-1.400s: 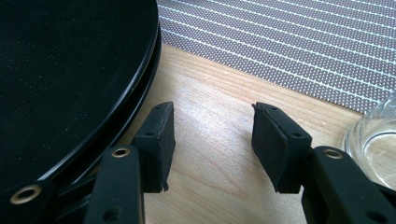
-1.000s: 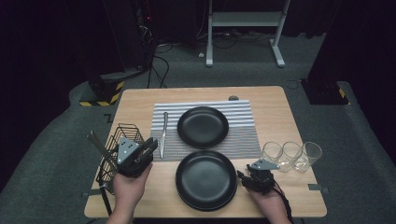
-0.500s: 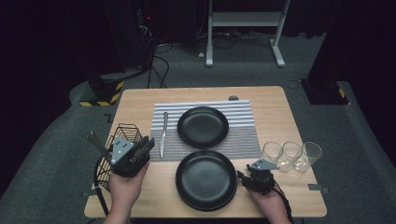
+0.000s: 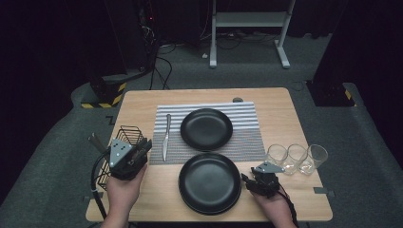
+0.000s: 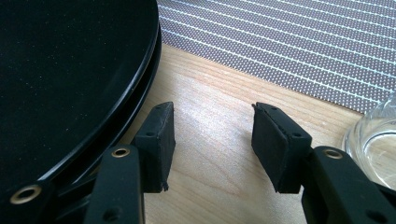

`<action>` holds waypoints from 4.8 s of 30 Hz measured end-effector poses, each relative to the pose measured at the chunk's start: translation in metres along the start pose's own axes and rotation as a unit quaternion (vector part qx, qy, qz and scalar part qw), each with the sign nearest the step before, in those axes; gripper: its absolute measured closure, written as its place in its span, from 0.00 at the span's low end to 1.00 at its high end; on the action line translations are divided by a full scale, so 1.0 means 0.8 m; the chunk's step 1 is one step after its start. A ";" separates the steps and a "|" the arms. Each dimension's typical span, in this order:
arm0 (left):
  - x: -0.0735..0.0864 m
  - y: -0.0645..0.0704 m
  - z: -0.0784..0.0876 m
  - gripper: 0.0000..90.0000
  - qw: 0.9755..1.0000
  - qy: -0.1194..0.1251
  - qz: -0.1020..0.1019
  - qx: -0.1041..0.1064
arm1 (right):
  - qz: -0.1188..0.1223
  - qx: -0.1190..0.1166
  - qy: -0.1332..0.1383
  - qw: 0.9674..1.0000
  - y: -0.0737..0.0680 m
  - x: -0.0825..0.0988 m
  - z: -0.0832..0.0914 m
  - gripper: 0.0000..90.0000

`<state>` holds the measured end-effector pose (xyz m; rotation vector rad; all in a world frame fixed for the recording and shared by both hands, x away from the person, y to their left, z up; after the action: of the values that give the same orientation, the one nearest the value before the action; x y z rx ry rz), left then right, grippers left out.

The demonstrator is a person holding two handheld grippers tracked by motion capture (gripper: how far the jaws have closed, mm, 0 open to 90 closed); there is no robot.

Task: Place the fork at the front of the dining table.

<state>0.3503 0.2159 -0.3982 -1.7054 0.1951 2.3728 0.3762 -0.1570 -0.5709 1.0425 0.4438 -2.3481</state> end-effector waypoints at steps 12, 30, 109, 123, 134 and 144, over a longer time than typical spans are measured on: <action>0.007 -0.025 0.011 0.86 1.000 0.002 0.005 -0.027 | 0.000 0.001 -0.001 1.000 0.000 0.000 0.000 0.54; 0.019 -0.051 0.025 0.75 0.999 -0.006 0.003 -0.051 | 0.002 0.001 0.000 1.000 0.000 0.000 0.000 0.54; 0.002 -0.081 0.021 0.96 0.996 -0.019 0.018 -0.089 | 0.002 0.001 0.000 1.000 0.000 0.000 0.000 0.54; 0.006 -0.082 0.009 0.95 0.996 -0.014 0.015 -0.088 | 0.001 0.002 -0.001 1.000 -0.001 0.000 0.000 0.54; 0.013 -0.085 0.004 0.94 0.996 -0.034 0.015 -0.085 | 0.002 0.002 -0.001 1.000 -0.001 0.000 0.000 0.54; 0.013 -0.082 0.004 0.95 0.996 -0.033 0.011 -0.084 | 0.001 0.003 -0.001 1.000 -0.001 0.000 0.000 0.54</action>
<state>0.3606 0.2813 -0.4059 -1.6997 0.0043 2.5204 0.3758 -0.1566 -0.5710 1.0427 0.4358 -2.3488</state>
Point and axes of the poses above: each handheld gripper's, and its own axes: z roughly backward along the jaws, x roughly out of its underside, y roughly to its right, the point moved 6 cm from there along -z, roughly forward along the jaws, and after that the axes turned 4 degrees about -x, right-handed, at the moved point
